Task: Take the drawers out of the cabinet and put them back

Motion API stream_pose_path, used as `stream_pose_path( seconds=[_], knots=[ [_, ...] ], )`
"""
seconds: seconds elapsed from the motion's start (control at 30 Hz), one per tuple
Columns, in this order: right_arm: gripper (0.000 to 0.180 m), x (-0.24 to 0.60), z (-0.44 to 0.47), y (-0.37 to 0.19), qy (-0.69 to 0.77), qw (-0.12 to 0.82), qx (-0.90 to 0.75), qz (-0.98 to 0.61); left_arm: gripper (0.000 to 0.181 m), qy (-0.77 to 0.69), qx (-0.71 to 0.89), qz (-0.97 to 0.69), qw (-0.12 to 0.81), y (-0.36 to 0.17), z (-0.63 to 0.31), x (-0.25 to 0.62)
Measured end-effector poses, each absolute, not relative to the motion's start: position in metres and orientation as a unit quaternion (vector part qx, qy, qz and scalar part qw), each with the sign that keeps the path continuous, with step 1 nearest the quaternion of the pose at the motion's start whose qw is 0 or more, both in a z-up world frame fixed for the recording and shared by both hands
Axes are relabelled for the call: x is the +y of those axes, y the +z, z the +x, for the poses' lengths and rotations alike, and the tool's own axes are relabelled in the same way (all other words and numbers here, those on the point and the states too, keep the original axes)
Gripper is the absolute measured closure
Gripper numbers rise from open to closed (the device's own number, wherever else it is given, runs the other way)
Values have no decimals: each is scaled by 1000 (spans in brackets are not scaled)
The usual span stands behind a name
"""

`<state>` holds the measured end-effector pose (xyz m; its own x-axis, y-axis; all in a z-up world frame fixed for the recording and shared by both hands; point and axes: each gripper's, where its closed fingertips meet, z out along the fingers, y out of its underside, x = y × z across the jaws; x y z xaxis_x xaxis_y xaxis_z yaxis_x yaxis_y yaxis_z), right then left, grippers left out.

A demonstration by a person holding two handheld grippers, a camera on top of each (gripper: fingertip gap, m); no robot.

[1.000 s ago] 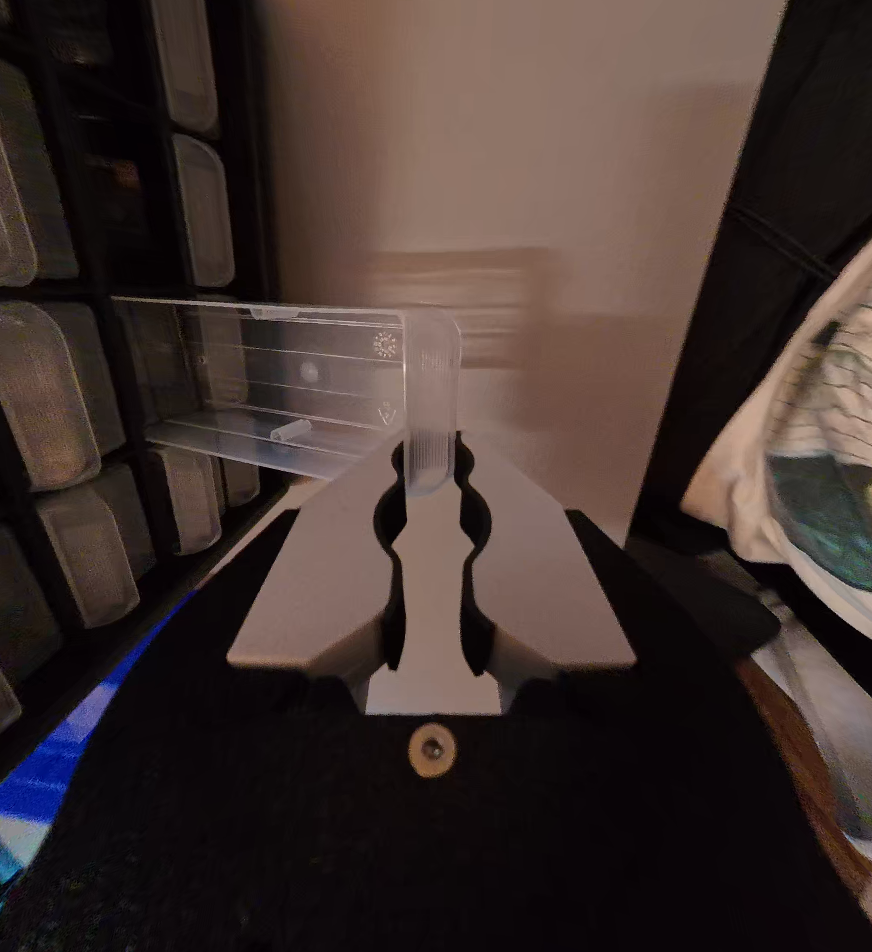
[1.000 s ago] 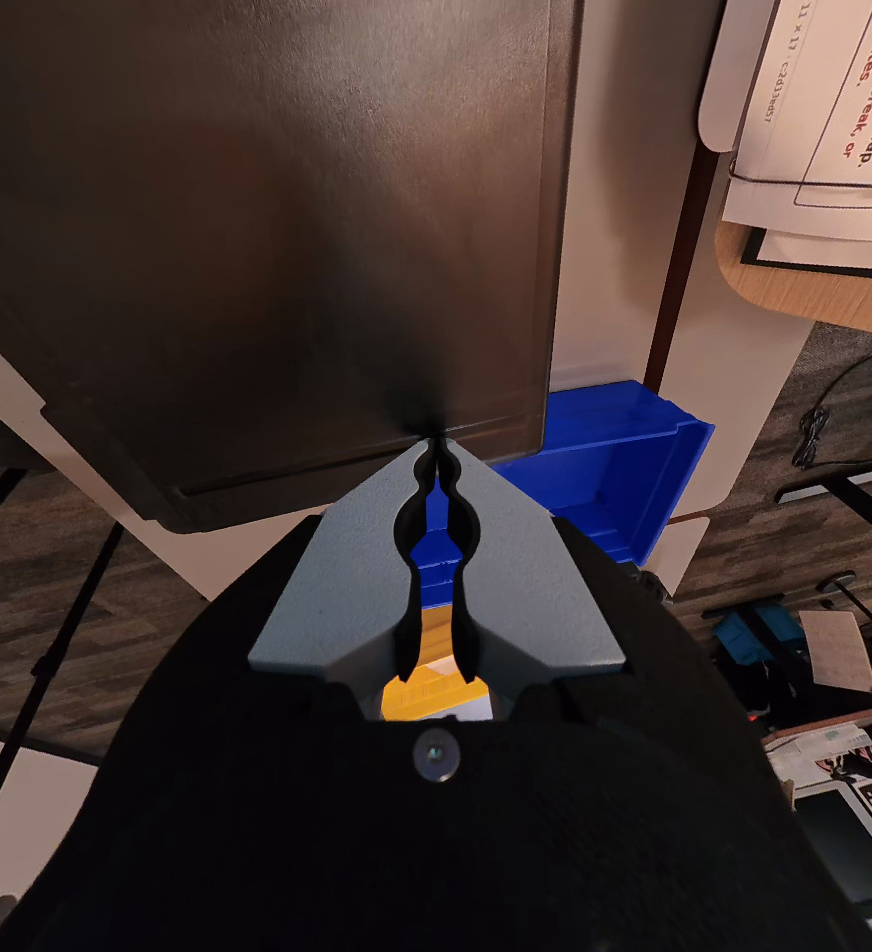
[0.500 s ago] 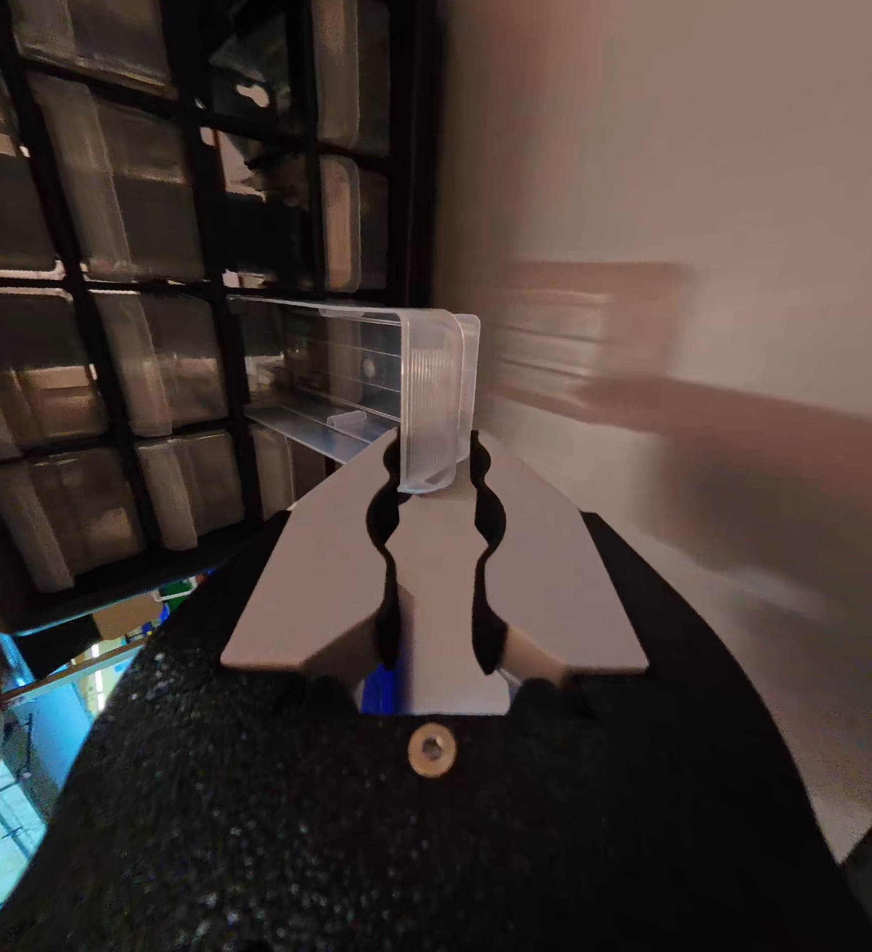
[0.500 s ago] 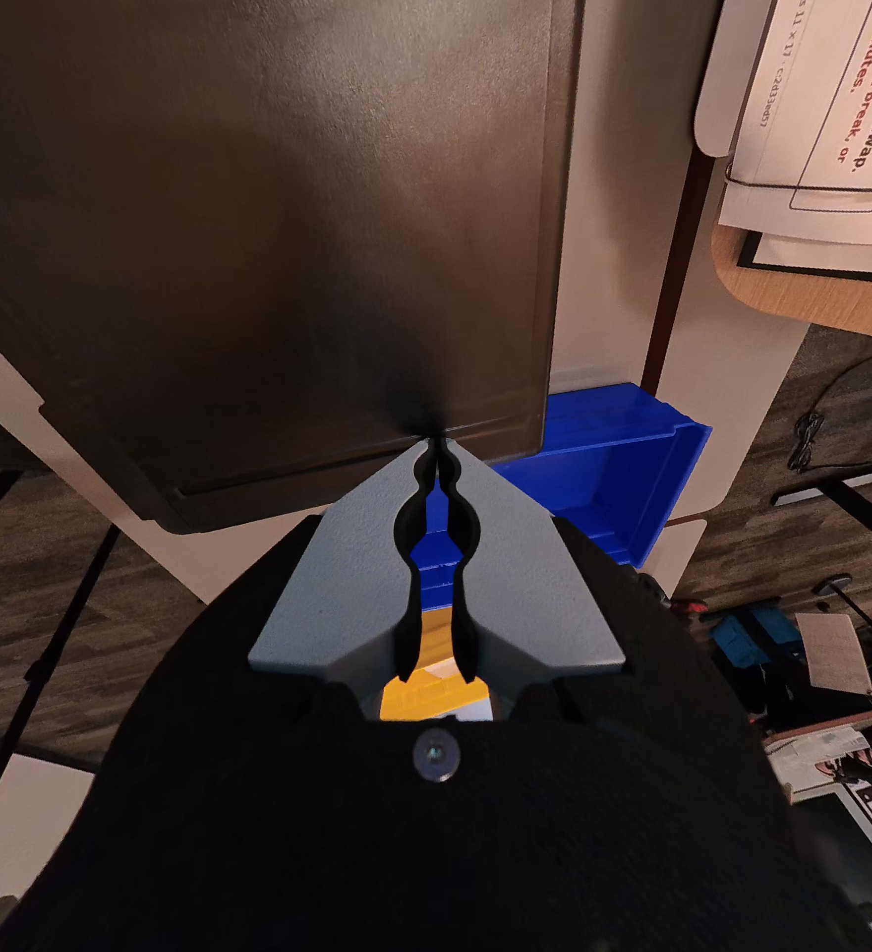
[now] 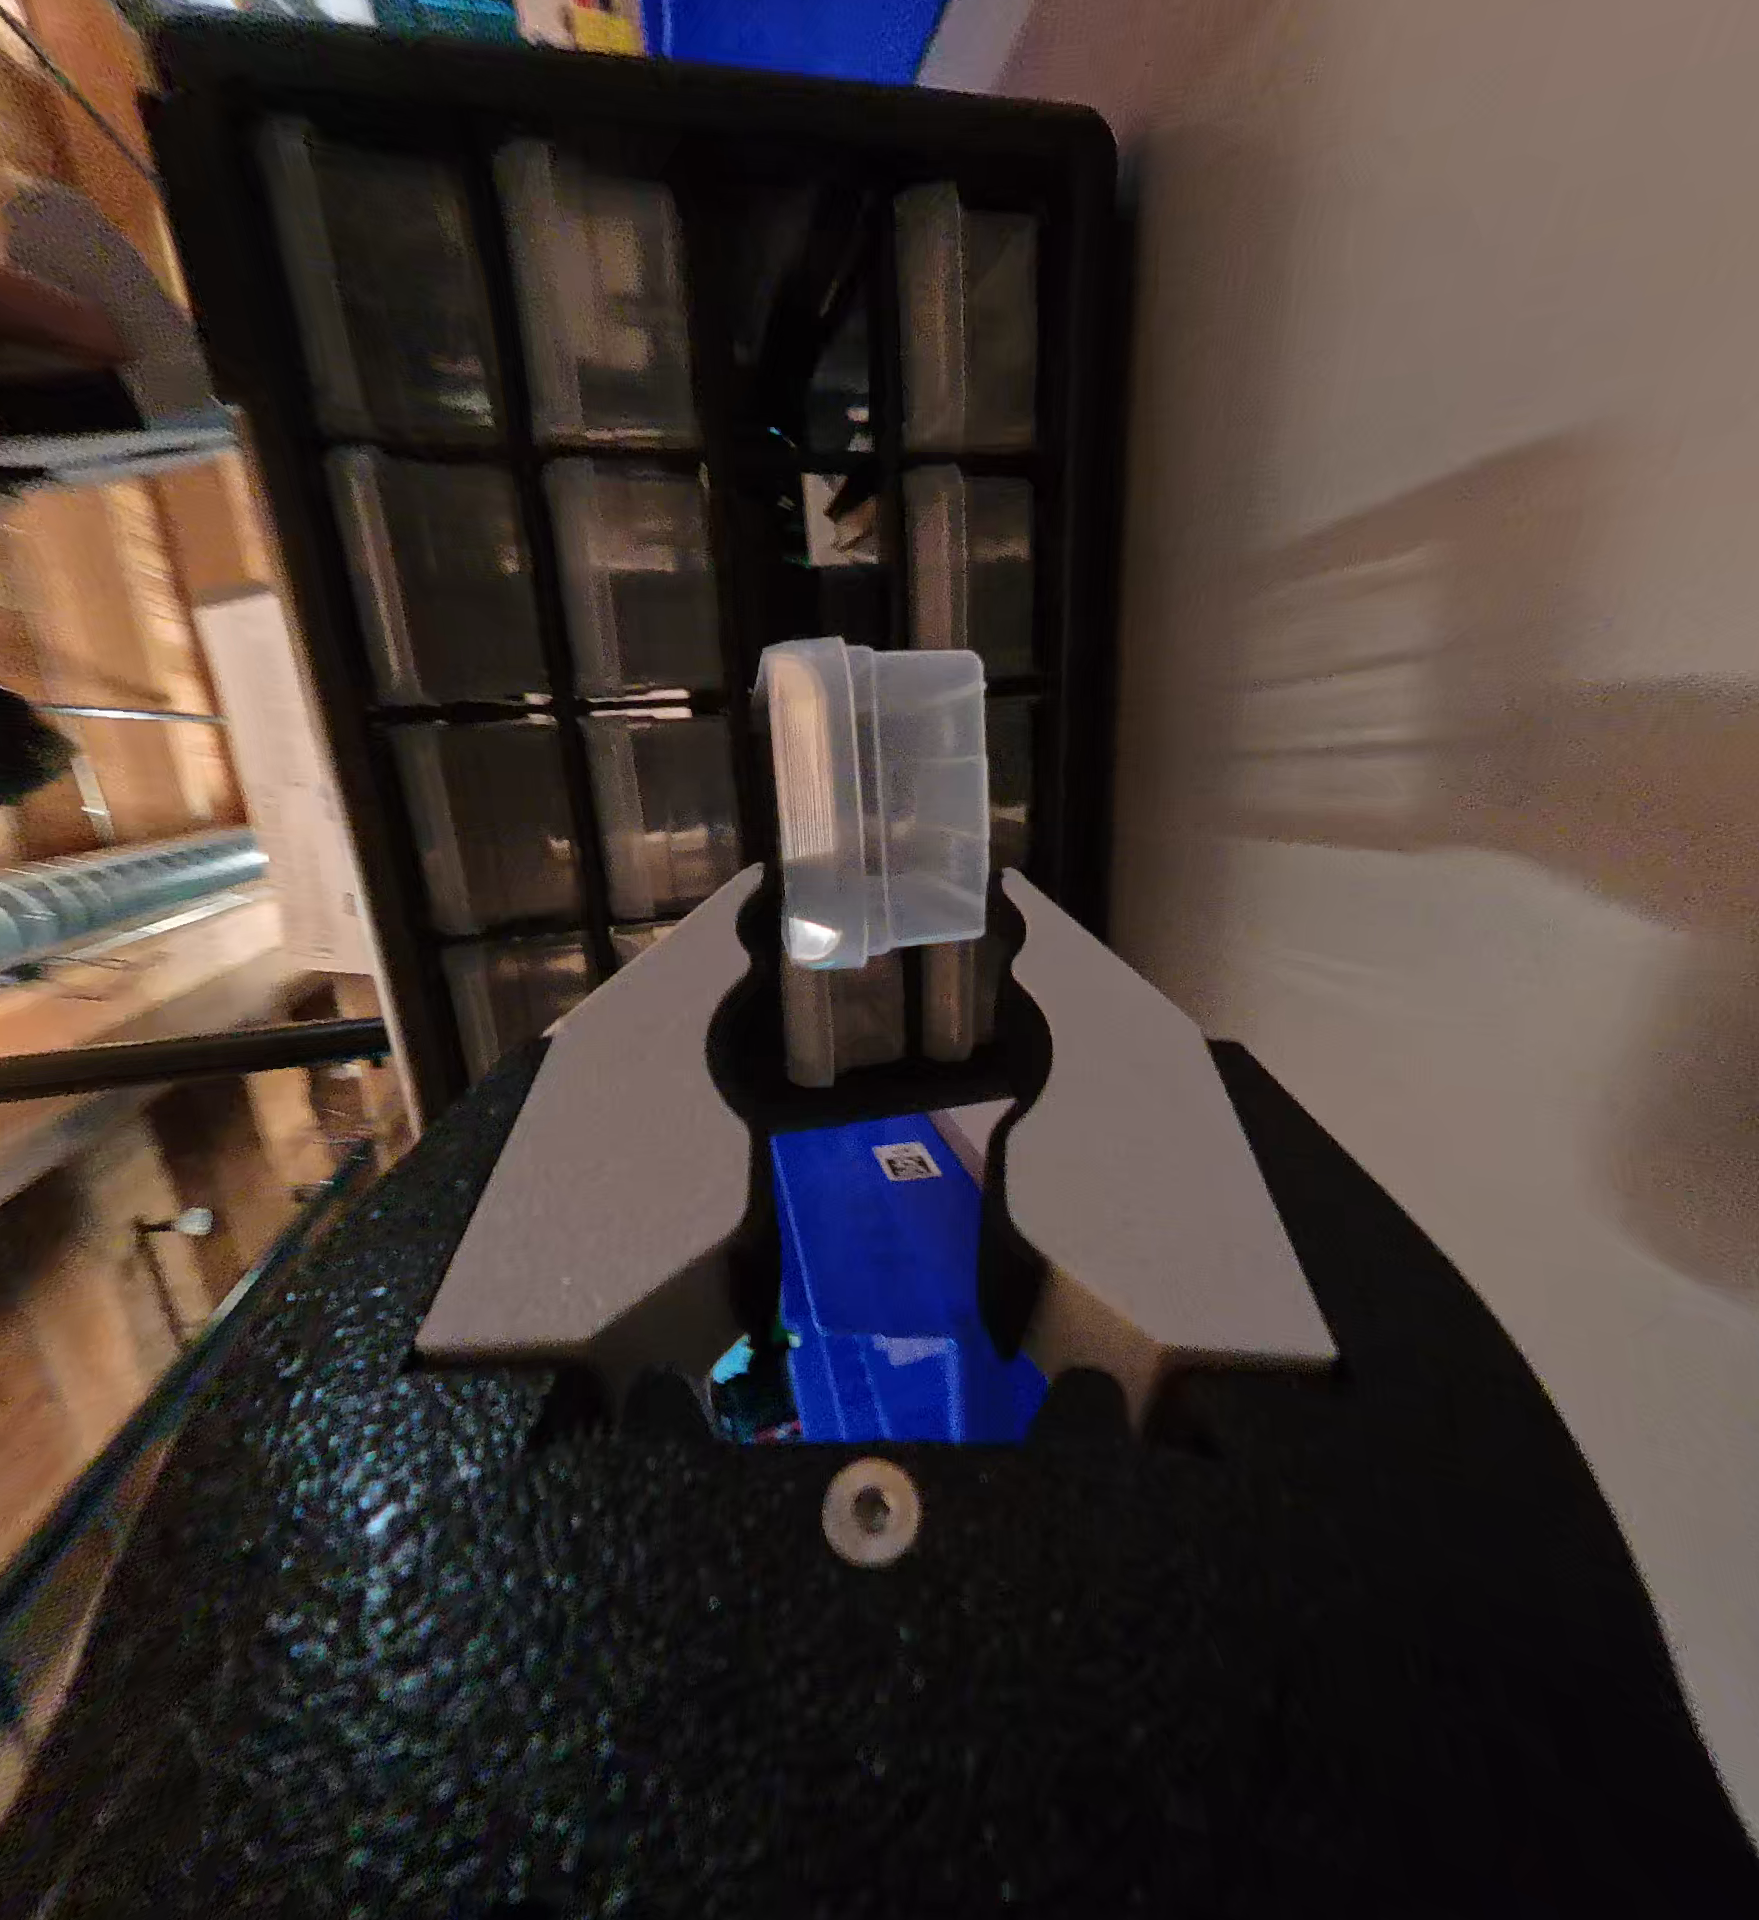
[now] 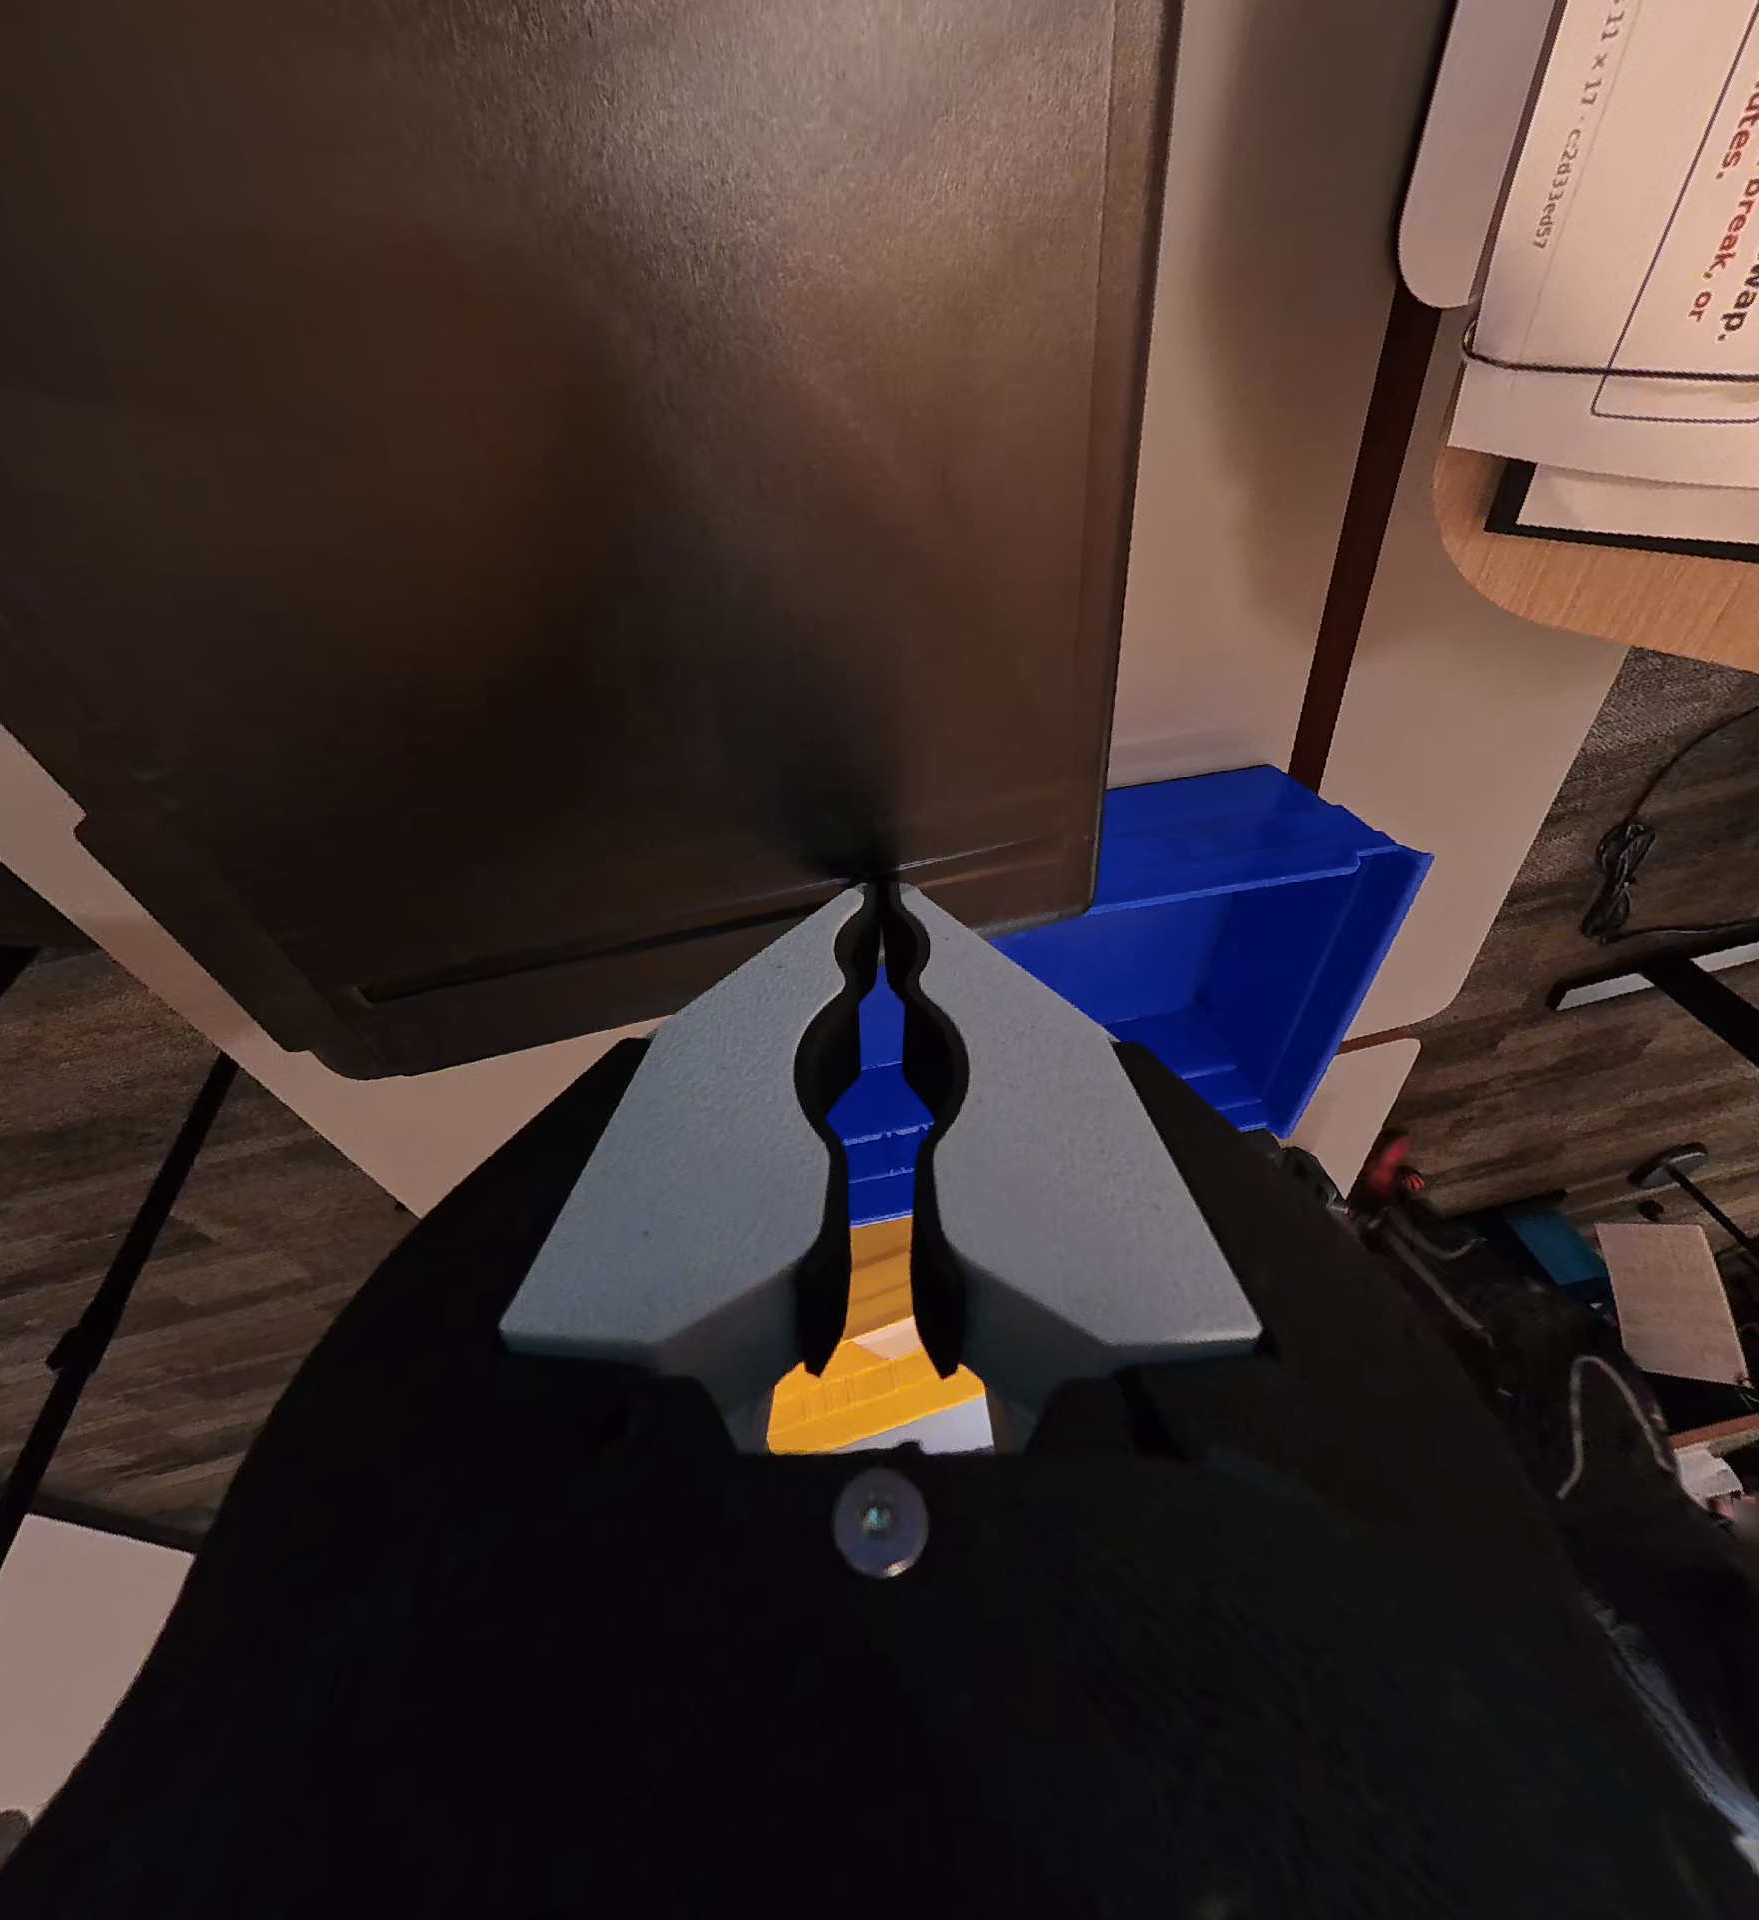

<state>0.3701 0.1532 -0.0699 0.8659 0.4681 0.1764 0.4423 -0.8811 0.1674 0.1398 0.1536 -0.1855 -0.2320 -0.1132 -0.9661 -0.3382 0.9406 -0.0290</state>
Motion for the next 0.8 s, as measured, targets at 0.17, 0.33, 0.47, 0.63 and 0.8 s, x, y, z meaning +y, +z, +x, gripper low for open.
stream_pose_path(
  seconds=[0.17, 0.33, 0.47, 0.63, 0.8],
  knots=[
    [180, 153, 370, -70, 106, 60, 235, 964, 143, 91, 720, -94, 681, -185, 142, 152],
    [180, 153, 370, -70, 109, 62, 236, 964, 137, 90, 660, -55, 744, -182, 141, 149],
    [180, 153, 370, -70, 108, 60, 235, 964, 144, 92, 630, -23, 771, -184, 141, 147],
    [180, 153, 370, -70, 105, 53, 234, 965, 146, 94, 603, 22, 792, -186, 139, 146],
    [180, 153, 370, -70, 104, 51, 232, 966, 146, 86, 601, 41, 794, -190, 139, 145]
  ],
)
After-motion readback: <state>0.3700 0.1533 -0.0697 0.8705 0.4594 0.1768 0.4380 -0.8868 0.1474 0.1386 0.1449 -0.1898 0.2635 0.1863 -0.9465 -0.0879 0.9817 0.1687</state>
